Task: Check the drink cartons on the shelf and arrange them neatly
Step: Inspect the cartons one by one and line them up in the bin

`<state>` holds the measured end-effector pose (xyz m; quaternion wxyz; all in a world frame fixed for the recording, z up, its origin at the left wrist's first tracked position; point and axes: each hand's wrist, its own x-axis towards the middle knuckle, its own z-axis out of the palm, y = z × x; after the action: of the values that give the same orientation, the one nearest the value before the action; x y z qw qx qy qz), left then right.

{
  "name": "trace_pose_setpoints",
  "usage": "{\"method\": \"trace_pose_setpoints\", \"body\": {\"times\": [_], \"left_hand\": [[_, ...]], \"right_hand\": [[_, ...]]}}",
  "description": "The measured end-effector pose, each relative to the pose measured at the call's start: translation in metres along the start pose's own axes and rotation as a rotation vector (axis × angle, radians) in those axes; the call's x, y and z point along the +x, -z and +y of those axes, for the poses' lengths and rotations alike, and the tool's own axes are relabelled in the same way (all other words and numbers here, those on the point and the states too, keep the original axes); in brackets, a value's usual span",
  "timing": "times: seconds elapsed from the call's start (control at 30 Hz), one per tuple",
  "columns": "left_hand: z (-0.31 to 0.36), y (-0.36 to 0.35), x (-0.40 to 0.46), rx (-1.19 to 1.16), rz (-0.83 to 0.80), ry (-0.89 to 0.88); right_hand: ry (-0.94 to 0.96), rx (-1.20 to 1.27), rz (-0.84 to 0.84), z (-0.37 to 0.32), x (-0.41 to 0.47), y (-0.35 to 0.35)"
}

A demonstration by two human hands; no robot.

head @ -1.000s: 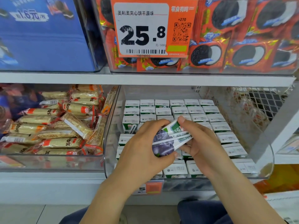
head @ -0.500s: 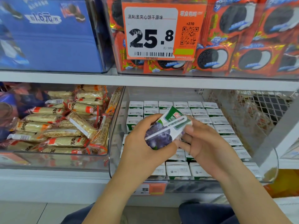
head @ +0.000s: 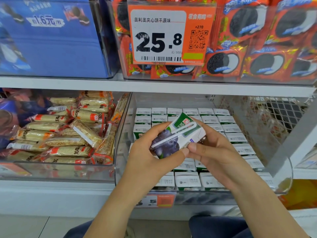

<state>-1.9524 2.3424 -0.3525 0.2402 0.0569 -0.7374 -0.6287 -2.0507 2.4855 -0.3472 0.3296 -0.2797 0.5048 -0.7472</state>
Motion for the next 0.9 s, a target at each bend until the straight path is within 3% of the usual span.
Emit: {"method": "trace_pose_setpoints", "body": {"times": [0.27,0.9], "left_hand": [[0.002,0.003,0.001,0.073,-0.041,-0.042],[-0.02,0.001,0.004,0.302,-0.174,0.012]], "right_hand": [[0.057,-0.089,0.075,0.0,-0.001,-0.001],[0.139,-0.614,0.147,0.001,-0.007,-0.007]]}}
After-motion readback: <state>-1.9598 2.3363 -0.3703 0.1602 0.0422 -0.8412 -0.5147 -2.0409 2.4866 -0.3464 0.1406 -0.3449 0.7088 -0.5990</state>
